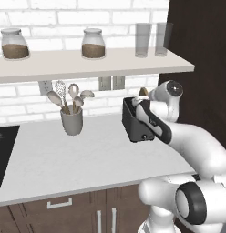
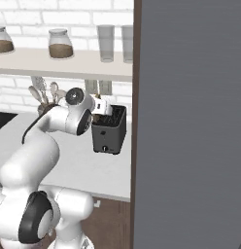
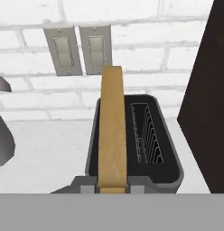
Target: Start the toaster. Once the lever pops up, take the bread to the plate on the dining counter.
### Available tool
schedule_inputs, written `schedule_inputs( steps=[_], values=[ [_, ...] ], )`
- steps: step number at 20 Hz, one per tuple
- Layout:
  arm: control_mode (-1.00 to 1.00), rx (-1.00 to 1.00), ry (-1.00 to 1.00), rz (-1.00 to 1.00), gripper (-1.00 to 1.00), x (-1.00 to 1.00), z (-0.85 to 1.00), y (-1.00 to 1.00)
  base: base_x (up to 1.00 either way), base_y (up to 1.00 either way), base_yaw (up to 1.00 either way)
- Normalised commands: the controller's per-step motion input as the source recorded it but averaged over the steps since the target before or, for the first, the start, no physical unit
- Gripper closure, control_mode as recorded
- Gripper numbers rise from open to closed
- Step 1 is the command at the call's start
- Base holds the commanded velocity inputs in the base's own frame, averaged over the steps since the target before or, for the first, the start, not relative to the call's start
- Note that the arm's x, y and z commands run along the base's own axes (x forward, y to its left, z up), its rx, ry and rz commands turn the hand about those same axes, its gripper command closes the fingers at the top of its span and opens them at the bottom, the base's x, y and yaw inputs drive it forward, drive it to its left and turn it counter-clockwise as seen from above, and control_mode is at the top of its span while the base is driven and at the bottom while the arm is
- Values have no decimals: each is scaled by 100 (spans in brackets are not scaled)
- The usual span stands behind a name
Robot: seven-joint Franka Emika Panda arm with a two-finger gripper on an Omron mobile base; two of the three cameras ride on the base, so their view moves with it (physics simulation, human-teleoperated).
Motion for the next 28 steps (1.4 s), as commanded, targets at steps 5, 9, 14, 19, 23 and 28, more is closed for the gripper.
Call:
schedule_inputs(
  steps=[5, 9, 14, 19, 23, 28],
  values=[
    [-100, 0, 3, 0, 100, -84, 0, 0, 0, 0, 0],
    [-100, 0, 17, 0, 100, -68, 19, 0, 0, 0, 0],
    [-100, 0, 24, 0, 100, -62, 27, 0, 0, 0, 0],
    [-100, 0, 26, 0, 100, -60, 14, 0, 0, 0, 0],
    [-100, 0, 12, 0, 100, -68, 0, 0, 0, 0, 0],
    [-100, 0, 1, 0, 100, -63, -1, 0, 0, 0, 0]
  ],
)
